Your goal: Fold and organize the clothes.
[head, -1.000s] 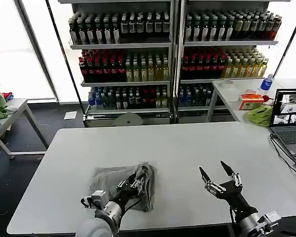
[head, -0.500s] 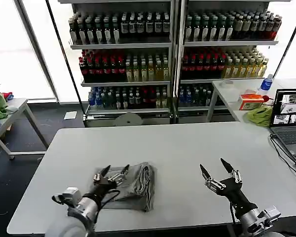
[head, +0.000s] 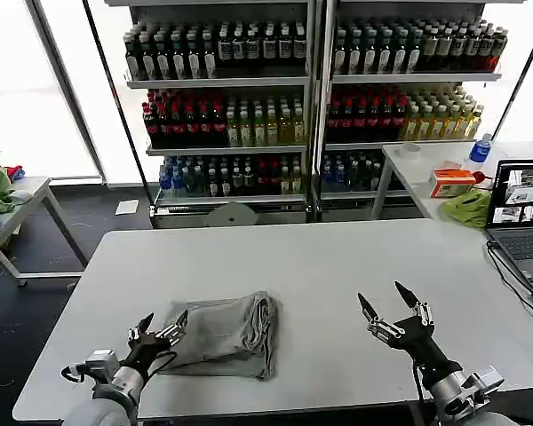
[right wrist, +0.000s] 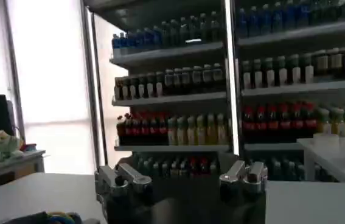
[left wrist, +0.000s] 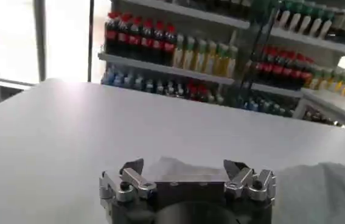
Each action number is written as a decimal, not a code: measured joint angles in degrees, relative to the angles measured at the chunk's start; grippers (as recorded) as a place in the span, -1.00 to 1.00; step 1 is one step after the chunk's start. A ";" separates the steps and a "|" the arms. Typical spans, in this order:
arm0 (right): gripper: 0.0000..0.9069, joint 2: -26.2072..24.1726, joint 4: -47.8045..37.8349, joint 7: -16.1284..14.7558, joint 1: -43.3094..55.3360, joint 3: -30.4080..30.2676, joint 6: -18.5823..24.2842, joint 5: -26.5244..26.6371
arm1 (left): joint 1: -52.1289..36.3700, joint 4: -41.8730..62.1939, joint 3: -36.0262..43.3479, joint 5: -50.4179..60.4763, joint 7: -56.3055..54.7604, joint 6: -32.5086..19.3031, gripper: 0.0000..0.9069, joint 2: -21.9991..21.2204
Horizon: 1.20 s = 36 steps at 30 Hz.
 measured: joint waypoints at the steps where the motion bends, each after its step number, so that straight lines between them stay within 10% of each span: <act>1: 1.00 0.05 0.00 -0.03 0.01 -0.05 0.00 -0.01 | -0.07 0.69 -0.08 0.27 0.09 -0.09 1.00 -0.20; 8: 1.00 0.15 -0.18 -0.04 0.01 -0.01 -0.02 -0.10 | -0.69 4.02 -0.21 1.10 0.69 -0.37 1.00 -1.44; 9: 1.00 0.14 -0.18 -0.07 0.01 0.00 -0.02 -0.10 | -0.63 4.19 -0.17 1.09 0.76 -0.40 0.56 -1.55; 10: 1.00 0.13 -0.18 -0.07 0.02 0.02 -0.02 -0.11 | -0.60 4.38 -0.09 0.93 0.86 -0.41 -0.51 -1.71; 12: 1.00 0.16 -0.17 -0.08 0.08 -0.01 -0.05 -0.10 | -0.58 4.57 0.05 0.64 0.96 -0.35 -0.98 -2.01; 36: 1.00 0.00 -0.19 -0.08 0.83 -0.28 -0.12 -0.01 | -0.55 5.58 1.08 -3.85 1.64 -0.75 -0.96 -4.66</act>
